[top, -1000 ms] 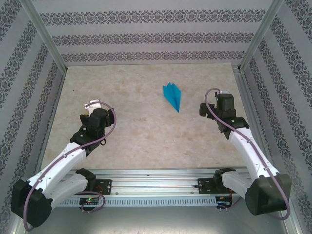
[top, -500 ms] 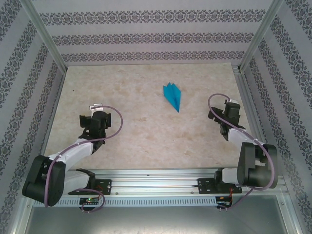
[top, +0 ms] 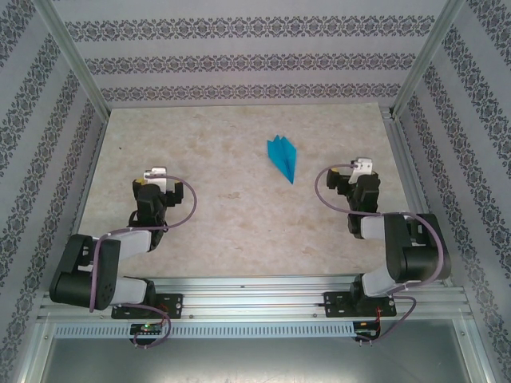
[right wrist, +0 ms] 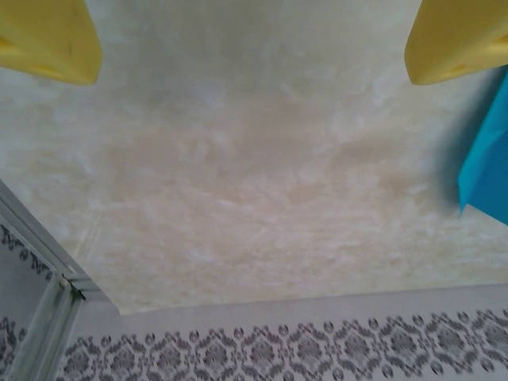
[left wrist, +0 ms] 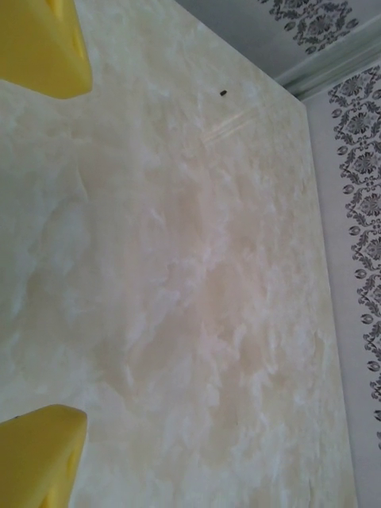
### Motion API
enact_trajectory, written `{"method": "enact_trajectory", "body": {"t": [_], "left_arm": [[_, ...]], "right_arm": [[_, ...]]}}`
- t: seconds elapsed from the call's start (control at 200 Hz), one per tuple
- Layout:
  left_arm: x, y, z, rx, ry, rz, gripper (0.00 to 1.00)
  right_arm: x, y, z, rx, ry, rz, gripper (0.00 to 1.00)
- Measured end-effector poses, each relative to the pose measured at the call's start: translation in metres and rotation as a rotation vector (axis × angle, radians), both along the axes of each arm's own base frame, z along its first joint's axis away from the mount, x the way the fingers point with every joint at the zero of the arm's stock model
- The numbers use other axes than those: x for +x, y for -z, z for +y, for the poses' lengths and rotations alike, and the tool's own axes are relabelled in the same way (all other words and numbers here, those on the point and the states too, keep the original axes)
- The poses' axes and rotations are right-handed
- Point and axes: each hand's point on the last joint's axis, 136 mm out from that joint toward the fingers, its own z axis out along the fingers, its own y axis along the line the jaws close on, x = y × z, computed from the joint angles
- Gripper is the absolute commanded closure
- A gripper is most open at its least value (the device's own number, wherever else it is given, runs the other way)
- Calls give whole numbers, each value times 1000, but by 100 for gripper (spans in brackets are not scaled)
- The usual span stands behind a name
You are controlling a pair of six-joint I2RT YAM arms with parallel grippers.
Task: Fold a paper plane with a square sheet of paper (fold left side to right side)
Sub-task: Reset both arms
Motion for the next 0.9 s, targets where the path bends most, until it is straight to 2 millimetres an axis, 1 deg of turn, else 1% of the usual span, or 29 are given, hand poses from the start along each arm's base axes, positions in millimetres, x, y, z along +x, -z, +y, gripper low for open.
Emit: {"method": "enact_trajectory", "body": {"t": [0.04,0.095,0.11,0.175,0.225,0.305,0.41,0.899], "left_arm": [[4,1,-1,-9,11,-14,0],[9,8,-3,-16,25,-19,0],[10,10,-3,-18,28,-20,0],[13,29,-7,-22,50,30,0],[15,34,-10,-27,65,51,0],[22,27,-9,-36,71,35,0],[29,19,-7,-42,73,11,0],[29,19,-12,-51,99,12,0]], "right_arm": [[-7,11,-1,-2,5,23,2],[-10,15,-2,-4,11,32,2],[-9,15,-3,-4,12,31,2],[-5,8,-6,-6,23,5,2],[-2,0,-6,-7,26,-22,2],[1,-8,-8,-9,36,-53,2],[2,-12,-9,-11,40,-72,2],[3,-15,-8,-24,40,-82,2]]}}
